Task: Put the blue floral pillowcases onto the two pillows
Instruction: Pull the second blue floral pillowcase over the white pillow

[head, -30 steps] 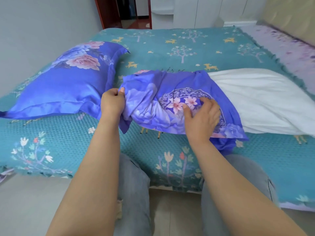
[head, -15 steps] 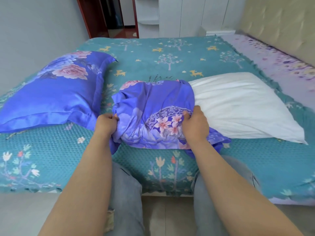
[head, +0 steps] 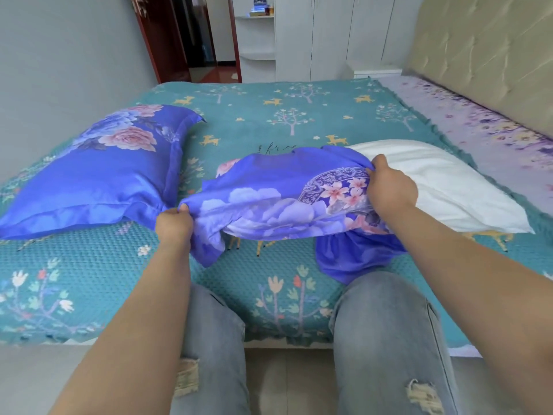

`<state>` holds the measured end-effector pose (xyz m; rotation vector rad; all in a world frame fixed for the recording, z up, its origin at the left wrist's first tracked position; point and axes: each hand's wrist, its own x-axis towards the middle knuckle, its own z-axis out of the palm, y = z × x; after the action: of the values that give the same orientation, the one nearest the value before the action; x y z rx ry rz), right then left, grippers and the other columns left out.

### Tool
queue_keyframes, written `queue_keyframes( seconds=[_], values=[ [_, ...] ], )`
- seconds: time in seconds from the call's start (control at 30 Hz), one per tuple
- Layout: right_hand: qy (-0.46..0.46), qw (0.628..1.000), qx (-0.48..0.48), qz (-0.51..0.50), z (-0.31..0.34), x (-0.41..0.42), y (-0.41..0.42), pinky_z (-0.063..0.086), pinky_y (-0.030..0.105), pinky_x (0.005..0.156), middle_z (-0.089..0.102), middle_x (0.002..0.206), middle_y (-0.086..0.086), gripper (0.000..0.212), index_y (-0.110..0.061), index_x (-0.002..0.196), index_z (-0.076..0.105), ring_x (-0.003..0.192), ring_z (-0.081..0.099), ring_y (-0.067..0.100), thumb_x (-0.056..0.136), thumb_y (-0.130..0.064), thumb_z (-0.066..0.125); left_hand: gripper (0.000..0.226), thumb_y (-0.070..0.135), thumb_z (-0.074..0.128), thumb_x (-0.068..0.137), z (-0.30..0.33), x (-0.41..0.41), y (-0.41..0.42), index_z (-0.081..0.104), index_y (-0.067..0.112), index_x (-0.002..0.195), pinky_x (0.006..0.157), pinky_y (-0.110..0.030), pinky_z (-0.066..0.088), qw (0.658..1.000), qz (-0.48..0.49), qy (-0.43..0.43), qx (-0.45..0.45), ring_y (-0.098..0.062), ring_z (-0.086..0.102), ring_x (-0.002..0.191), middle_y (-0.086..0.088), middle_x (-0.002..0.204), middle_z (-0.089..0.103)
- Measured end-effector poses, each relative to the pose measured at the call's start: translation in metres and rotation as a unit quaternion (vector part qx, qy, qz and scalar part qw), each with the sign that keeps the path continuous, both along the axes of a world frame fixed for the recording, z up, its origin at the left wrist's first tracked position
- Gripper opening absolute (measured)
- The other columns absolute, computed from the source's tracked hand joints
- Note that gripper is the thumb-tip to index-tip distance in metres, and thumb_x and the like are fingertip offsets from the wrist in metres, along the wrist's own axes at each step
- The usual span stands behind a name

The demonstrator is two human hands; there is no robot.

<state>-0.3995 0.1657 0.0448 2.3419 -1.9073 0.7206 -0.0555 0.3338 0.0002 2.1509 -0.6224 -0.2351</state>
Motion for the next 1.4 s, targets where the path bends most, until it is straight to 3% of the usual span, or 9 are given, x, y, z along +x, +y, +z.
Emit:
queue_keyframes(
  seconds=[0.23, 0.43, 0.57, 0.77, 0.9, 1.03, 1.17, 1.27, 1.4],
  values=[
    [-0.062, 0.992, 0.104, 0.028, -0.019, 0.009, 0.025, 0.035, 0.035, 0.07, 0.062, 0.106, 0.018, 0.045, -0.006, 0.109, 0.048, 0.1, 0.058, 0.036, 0.094, -0.049, 0.045, 0.043, 0.051, 0.057, 0.088, -0.009, -0.012, -0.002, 0.061, 0.01, 0.076, 0.085, -0.04, 0.049, 0.981, -0.08, 0.178, -0.012, -0.025, 0.06, 0.086, -0.019, 0.094, 0.064],
    [-0.007, 0.996, -0.05, 0.068, -0.014, 0.059, 0.069, 0.036, 0.041, 0.091, 0.047, 0.126, 0.011, 0.062, -0.01, 0.129, 0.043, 0.116, 0.044, 0.031, 0.085, -0.05, 0.059, 0.05, 0.049, 0.06, 0.084, 0.015, -0.048, 0.011, 0.055, 0.01, 0.114, 0.094, -0.047, 0.039, 0.972, 0.013, -0.231, 0.051, -0.039, 0.047, 0.116, -0.021, 0.121, 0.054],
    [0.016, 0.975, 0.142, 0.172, -0.023, 0.105, 0.109, 0.044, 0.037, 0.08, 0.057, 0.116, 0.013, 0.066, -0.007, 0.115, 0.049, 0.109, 0.057, 0.031, 0.088, -0.066, 0.039, 0.042, 0.06, 0.049, 0.086, 0.01, -0.066, 0.013, 0.062, 0.019, 0.085, 0.081, -0.037, 0.048, 0.962, -0.125, -0.185, 0.159, -0.033, 0.061, 0.099, -0.014, 0.1, 0.067],
    [-0.069, 0.947, 0.237, 0.207, -0.043, 0.129, 0.119, 0.044, 0.036, 0.085, 0.056, 0.114, 0.015, 0.067, -0.006, 0.11, 0.055, 0.108, 0.055, 0.029, 0.079, -0.064, 0.057, 0.022, 0.038, 0.057, 0.089, 0.028, -0.073, 0.023, 0.067, 0.018, 0.088, 0.076, -0.036, 0.046, 0.953, -0.149, -0.235, 0.119, -0.034, 0.06, 0.095, -0.013, 0.097, 0.068],
    [-0.183, 0.881, 0.33, 0.286, -0.04, 0.129, 0.132, 0.038, 0.031, 0.061, 0.055, 0.071, -0.003, 0.033, -0.019, 0.073, 0.051, 0.072, 0.052, 0.018, 0.076, -0.046, 0.07, 0.018, 0.029, 0.057, 0.091, 0.042, -0.104, 0.011, 0.062, 0.018, 0.077, 0.07, -0.029, 0.042, 0.963, -0.241, -0.123, 0.015, -0.025, 0.06, 0.077, -0.005, 0.074, 0.063],
    [-0.136, 0.902, 0.317, 0.257, -0.042, 0.117, 0.132, 0.042, 0.028, 0.055, 0.057, 0.067, 0.003, 0.028, -0.017, 0.063, 0.048, 0.07, 0.058, 0.024, 0.084, -0.029, 0.062, 0.03, 0.024, 0.056, 0.092, 0.019, -0.125, -0.001, 0.057, 0.017, 0.063, 0.07, -0.031, 0.047, 0.953, -0.294, -0.062, 0.028, -0.021, 0.057, 0.063, -0.004, 0.063, 0.063],
    [-0.227, 0.8, 0.512, 0.217, -0.06, 0.106, 0.138, 0.052, 0.027, 0.053, 0.065, 0.087, 0.012, 0.022, -0.012, 0.084, 0.055, 0.061, 0.064, 0.023, 0.096, -0.029, 0.052, 0.027, 0.008, 0.044, 0.097, 0.001, -0.114, 0.003, 0.06, 0.014, 0.076, 0.055, -0.026, 0.054, 0.959, -0.255, 0.116, -0.04, -0.005, 0.057, 0.044, -0.003, 0.07, 0.061],
    [-0.312, 0.732, 0.574, 0.192, -0.068, 0.11, 0.147, 0.053, 0.033, 0.061, 0.061, 0.108, 0.017, 0.025, -0.006, 0.108, 0.058, 0.087, 0.066, 0.032, 0.096, -0.028, 0.052, 0.02, 0.002, 0.04, 0.098, 0.004, -0.11, 0.011, 0.057, 0.01, 0.092, 0.049, -0.022, 0.055, 0.949, -0.229, 0.197, -0.088, -0.002, 0.062, 0.049, -0.003, 0.081, 0.06],
    [-0.407, 0.811, 0.386, 0.165, -0.087, 0.131, 0.155, 0.046, 0.035, 0.05, 0.049, 0.061, 0.009, 0.022, -0.007, 0.066, 0.059, 0.057, 0.048, 0.013, 0.084, -0.017, 0.064, 0.024, -0.006, 0.039, 0.092, 0.007, -0.11, 0.018, 0.055, 0.011, 0.099, 0.041, -0.019, 0.05, 0.953, -0.194, 0.202, -0.112, -0.002, 0.065, 0.051, -0.005, 0.09, 0.059]
  ],
)
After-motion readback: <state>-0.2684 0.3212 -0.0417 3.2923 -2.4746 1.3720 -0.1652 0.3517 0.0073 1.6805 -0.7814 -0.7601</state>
